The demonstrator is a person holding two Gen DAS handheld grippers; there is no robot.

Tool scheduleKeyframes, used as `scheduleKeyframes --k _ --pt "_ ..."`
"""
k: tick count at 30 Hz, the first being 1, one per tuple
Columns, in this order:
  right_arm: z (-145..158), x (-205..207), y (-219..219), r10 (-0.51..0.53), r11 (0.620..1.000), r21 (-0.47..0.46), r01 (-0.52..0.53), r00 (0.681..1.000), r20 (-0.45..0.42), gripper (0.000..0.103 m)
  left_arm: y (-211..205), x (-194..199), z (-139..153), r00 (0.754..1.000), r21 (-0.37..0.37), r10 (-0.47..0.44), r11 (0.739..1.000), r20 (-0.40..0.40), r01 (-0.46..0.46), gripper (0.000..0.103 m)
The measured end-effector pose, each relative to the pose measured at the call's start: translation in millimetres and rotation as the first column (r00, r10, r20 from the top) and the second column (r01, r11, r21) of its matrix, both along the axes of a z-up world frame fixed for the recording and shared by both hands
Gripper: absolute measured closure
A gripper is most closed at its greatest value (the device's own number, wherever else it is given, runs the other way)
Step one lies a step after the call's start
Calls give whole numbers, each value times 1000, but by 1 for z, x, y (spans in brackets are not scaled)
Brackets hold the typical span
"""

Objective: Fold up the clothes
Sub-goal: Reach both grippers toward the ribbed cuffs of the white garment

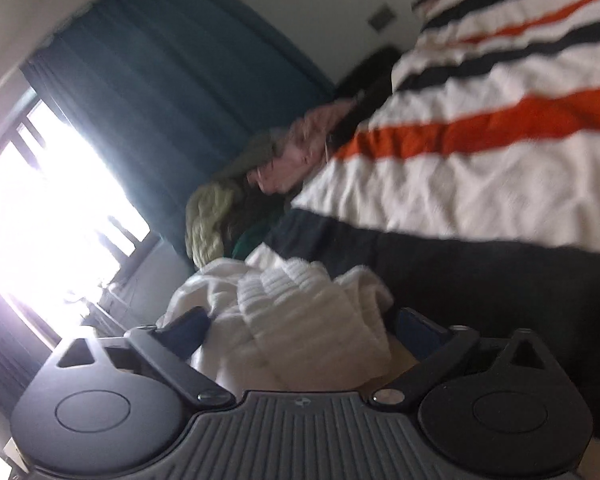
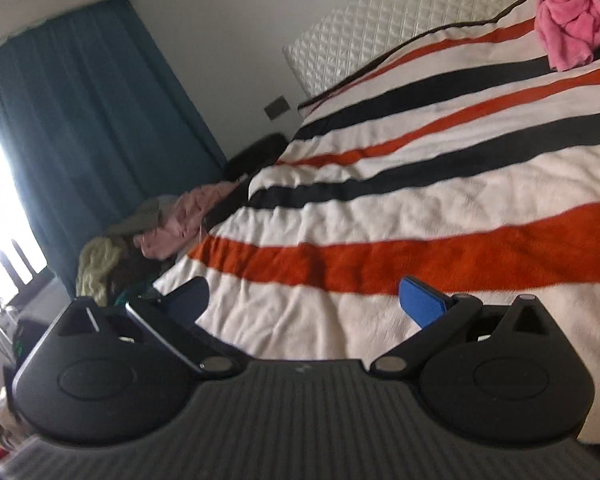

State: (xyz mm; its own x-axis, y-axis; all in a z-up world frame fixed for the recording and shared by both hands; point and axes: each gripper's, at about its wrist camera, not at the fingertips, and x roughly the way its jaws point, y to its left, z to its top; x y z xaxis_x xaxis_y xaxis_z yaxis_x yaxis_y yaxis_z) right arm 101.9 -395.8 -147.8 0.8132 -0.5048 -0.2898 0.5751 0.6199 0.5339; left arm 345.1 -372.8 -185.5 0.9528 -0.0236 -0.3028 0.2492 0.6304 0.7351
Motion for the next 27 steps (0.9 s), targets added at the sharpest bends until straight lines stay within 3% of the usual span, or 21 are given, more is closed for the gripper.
scheduleKeyframes --k 4,8,11,15,19,23,25,27 --pt "-8 7 9 24 999 -32 -24 1000 -10 0 17 13 12 1000 -76 -18 997 -11 17 46" --pt "-9 10 12 42 998 -42 -43 999 -13 0 52 -3 49 1000 -189 -26 982 -6 24 52" --pt "-7 5 18 52 997 -64 -52 999 -1 0 92 -26 88 999 -325 -24 945 -34 12 53" --pt "1 3 30 125 986 -112 -123 992 10 0 154 -82 135 999 -434 -33 901 -18 22 54" --pt "13 -3 40 222 967 -138 -215 974 36 0 213 -138 164 999 -498 -33 867 -32 13 54" --pt "24 -7 58 387 918 -97 -385 922 2 0 266 -184 167 996 -538 -31 843 -79 -16 54" --pt "27 -8 70 483 872 -68 -485 874 -41 0 286 -195 153 991 -552 -30 832 -132 -49 54" --pt "22 -6 91 589 799 -62 -598 799 -126 0 304 -203 131 983 -566 -34 821 -182 -76 54"
